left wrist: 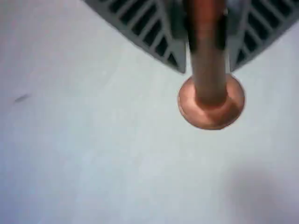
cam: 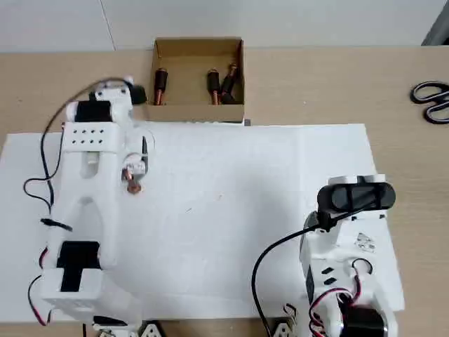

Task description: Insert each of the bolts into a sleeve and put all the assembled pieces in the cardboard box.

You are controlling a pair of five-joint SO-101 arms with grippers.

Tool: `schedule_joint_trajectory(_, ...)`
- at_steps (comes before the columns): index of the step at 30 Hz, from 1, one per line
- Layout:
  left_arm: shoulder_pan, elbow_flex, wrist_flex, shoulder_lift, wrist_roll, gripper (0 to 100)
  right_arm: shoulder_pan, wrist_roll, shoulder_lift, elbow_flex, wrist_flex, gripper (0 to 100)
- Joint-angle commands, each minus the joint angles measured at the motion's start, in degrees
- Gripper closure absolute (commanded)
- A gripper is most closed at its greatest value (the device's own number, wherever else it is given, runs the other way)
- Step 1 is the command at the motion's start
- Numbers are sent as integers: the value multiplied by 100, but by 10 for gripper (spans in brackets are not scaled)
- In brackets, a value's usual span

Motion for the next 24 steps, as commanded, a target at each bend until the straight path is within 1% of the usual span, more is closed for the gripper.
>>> schedule_joint_trajectory(1,88,-778,-44,-53,18,994,48,-70,-40,-26,-171,996)
schedule_joint_trajectory(5,132,-804,-158,-53,-9,987,48,-70,-40,-26,-171,995)
schedule_joint_trajectory(7,141,-787,-114,-53,-9,943,48,-70,-40,-26,-171,995)
schedule_joint_trajectory(10,132,-813,53,-105,18,843,48,-70,-40,-26,-171,995)
schedule_joint_trajectory(12,114,-822,88,-114,18,812,48,-70,-40,-26,-171,995)
schedule_joint_trajectory(24,88,-831,88,-114,18,813,48,-70,-40,-26,-171,995)
